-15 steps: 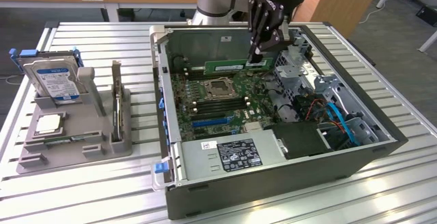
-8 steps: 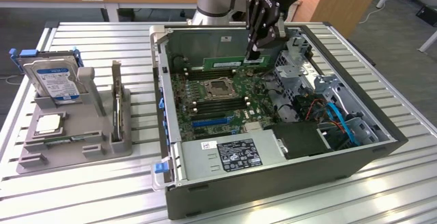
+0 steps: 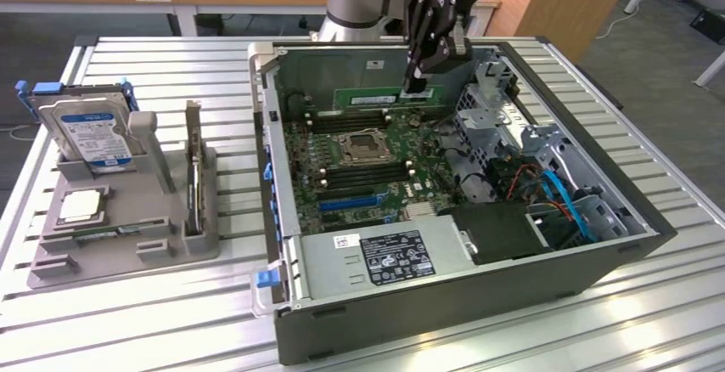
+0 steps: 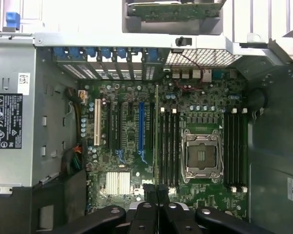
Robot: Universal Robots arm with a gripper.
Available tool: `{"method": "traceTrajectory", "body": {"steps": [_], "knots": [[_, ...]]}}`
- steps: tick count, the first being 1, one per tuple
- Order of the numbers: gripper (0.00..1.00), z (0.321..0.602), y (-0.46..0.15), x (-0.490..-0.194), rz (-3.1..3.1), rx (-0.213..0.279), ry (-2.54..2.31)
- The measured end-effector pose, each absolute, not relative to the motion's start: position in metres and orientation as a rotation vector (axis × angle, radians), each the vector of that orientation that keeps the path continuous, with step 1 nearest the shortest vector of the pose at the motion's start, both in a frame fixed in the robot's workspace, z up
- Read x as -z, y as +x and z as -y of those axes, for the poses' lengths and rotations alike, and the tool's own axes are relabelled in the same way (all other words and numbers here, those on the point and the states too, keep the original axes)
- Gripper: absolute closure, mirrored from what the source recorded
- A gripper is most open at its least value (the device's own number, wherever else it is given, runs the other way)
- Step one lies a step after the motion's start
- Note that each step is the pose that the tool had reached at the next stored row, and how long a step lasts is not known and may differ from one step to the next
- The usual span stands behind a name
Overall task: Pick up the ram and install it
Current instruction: 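Pick up the ram and move it above insertion slot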
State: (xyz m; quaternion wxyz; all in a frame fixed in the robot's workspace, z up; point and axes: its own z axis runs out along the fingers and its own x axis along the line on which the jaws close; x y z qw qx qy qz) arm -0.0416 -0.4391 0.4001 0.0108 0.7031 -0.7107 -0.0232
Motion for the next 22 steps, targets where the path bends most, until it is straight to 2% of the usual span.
{"method": "traceTrajectory", "body": {"steps": [10,22], "knots": [[0.88,0.422,-0.042,-0.398,2.232,0.073,2.179],[0.88,0.421,-0.029,-0.398,2.232,0.073,2.179]]}}
